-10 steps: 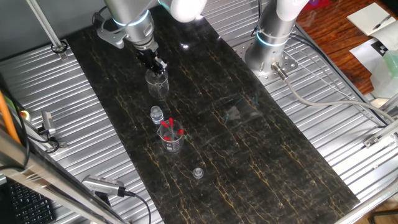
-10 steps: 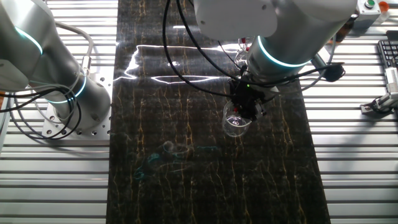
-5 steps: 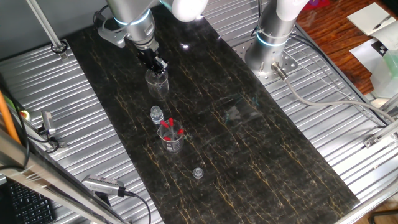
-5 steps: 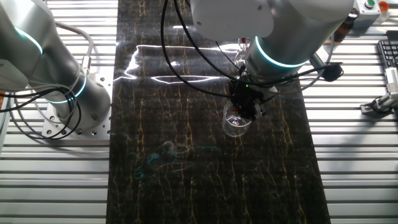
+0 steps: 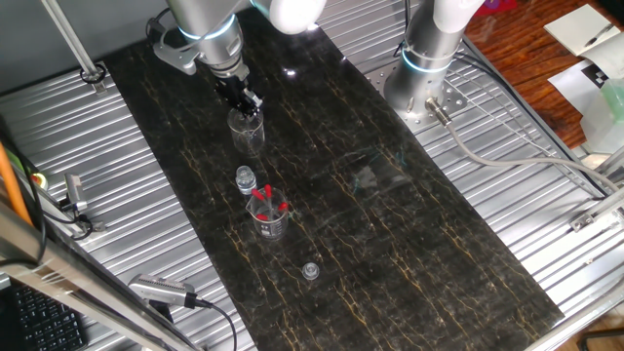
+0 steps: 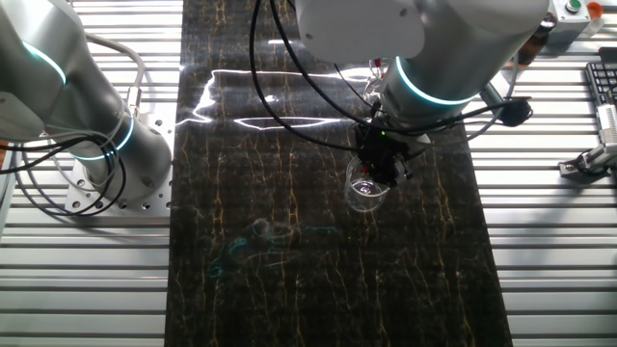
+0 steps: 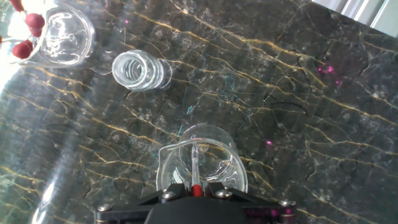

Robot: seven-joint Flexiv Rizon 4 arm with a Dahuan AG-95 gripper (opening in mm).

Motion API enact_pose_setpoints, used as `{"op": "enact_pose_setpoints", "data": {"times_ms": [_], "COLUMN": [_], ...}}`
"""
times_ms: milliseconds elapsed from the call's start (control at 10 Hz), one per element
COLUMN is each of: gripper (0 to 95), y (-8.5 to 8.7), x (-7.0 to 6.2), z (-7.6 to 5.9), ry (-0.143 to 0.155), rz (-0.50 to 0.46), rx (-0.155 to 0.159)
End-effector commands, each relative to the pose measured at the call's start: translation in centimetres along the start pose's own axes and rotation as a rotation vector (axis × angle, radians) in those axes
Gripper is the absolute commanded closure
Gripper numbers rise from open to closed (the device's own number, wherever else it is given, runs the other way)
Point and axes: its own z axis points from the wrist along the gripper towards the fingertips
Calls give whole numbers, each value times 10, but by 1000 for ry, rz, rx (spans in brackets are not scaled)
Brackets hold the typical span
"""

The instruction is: Transfer liquid using a dropper

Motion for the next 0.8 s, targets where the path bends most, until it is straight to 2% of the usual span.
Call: {"op": "enact_pose_setpoints", "data": {"times_ms": [100,800], "gripper": [950,950], "y": [0,0], "x": [0,0], "z": [0,0], "ry": [-1,2], "rz": [2,-3], "rx": [-8,-18]}}
